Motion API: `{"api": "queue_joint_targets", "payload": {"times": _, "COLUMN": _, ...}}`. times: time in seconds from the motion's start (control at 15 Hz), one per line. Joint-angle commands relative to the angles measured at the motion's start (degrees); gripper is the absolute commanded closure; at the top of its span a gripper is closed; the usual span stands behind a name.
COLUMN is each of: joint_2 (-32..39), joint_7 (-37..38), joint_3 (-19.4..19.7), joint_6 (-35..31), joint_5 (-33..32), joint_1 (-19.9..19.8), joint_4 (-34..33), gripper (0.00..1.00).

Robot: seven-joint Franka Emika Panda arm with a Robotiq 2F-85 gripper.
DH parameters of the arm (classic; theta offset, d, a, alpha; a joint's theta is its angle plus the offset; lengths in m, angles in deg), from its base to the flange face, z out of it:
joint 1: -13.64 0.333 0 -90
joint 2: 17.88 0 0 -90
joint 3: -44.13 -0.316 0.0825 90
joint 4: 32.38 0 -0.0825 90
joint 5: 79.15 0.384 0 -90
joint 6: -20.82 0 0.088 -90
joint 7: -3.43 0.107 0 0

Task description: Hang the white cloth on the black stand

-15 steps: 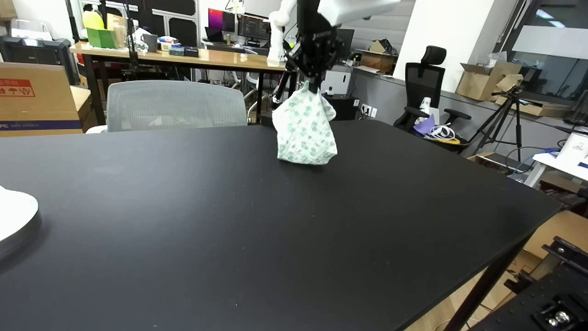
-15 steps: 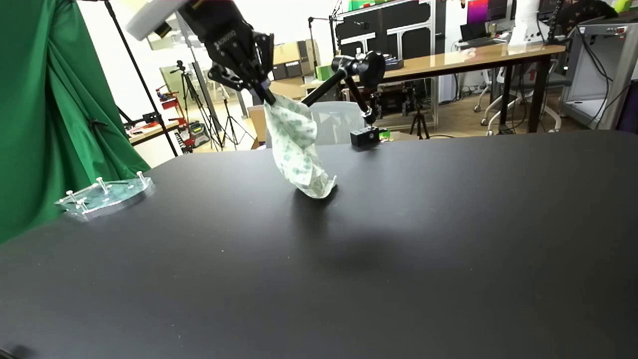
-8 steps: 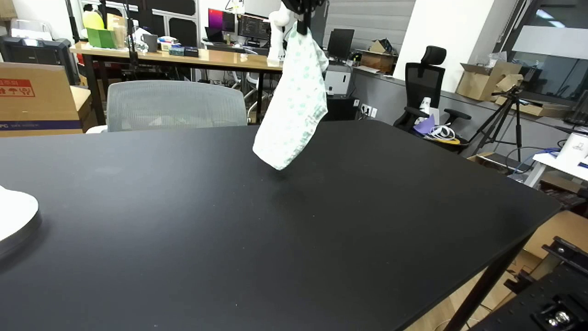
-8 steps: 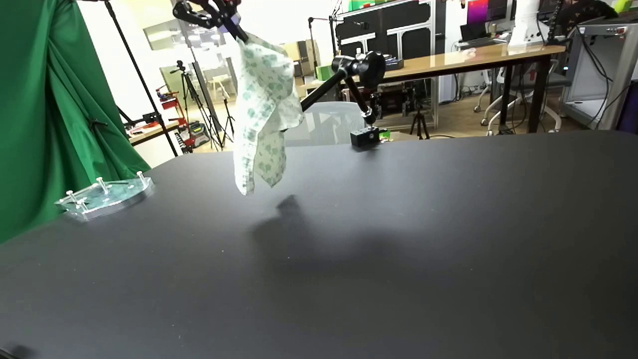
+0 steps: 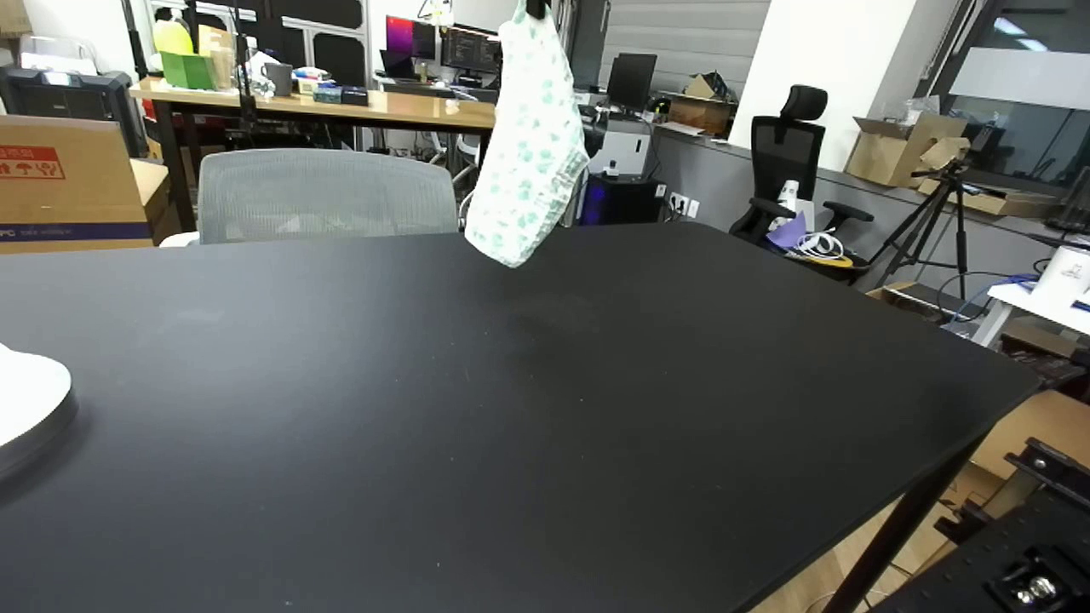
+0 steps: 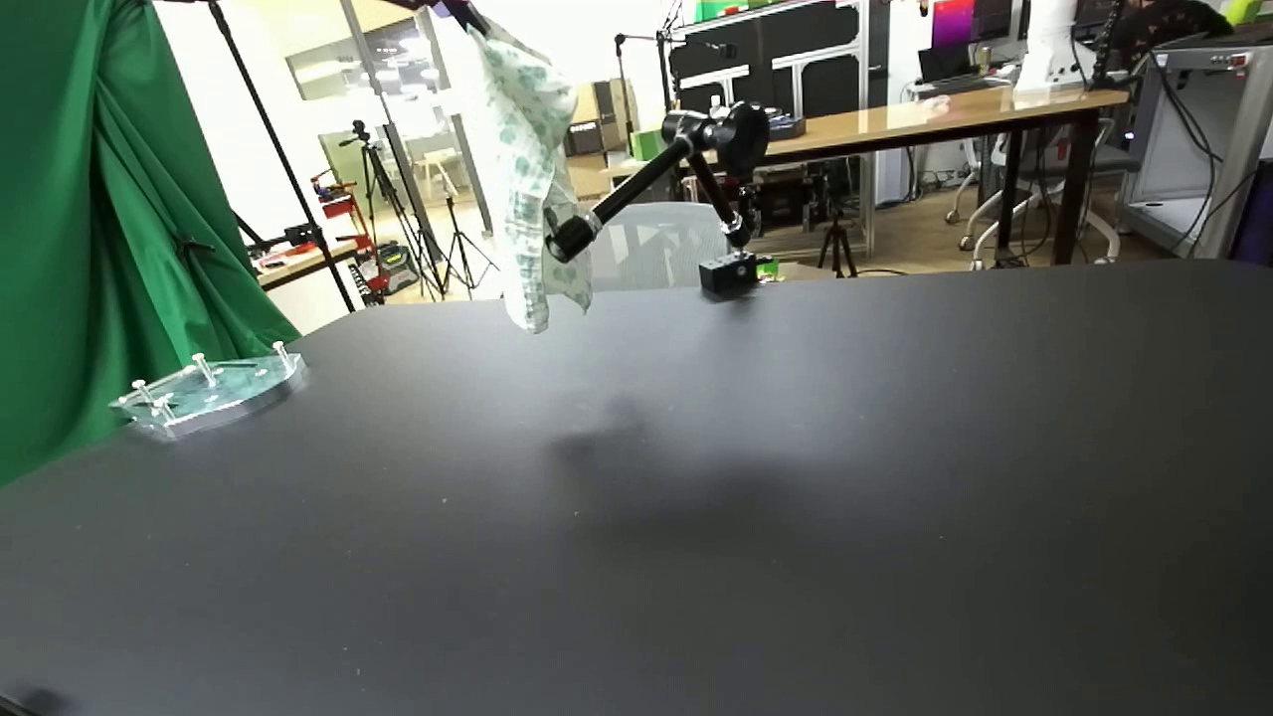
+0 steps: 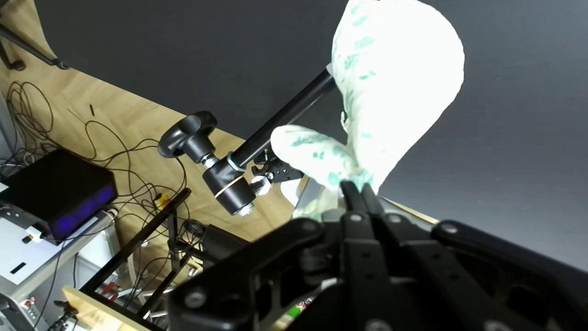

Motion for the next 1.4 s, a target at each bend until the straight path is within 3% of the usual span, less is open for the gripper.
{"api": "queue_joint_targets", "payload": {"times": 0.0, "joint_2": 1.67, "joint_7": 0.07, "joint_3": -0.46, "joint_6": 1.9, "joint_5": -0.78, "joint_1": -1.06, "joint_4": -3.34, "gripper": 1.0}}
{"api": "queue_joint_targets", "payload": {"times": 1.27, "joint_2": 4.43, "joint_7": 0.39, "joint_3": 2.95, "joint_6": 5.56, "joint_5": -2.17, "joint_1": -4.56, "joint_4": -0.47, "gripper": 1.0}}
{"api": "queue_joint_targets", "payload": {"times": 1.33, "joint_2": 4.57, "joint_7": 0.05, "joint_3": 3.04, "joint_6": 5.93, "joint_5": -1.82, "joint_1": -4.72, "joint_4": -0.36, "gripper": 0.74}}
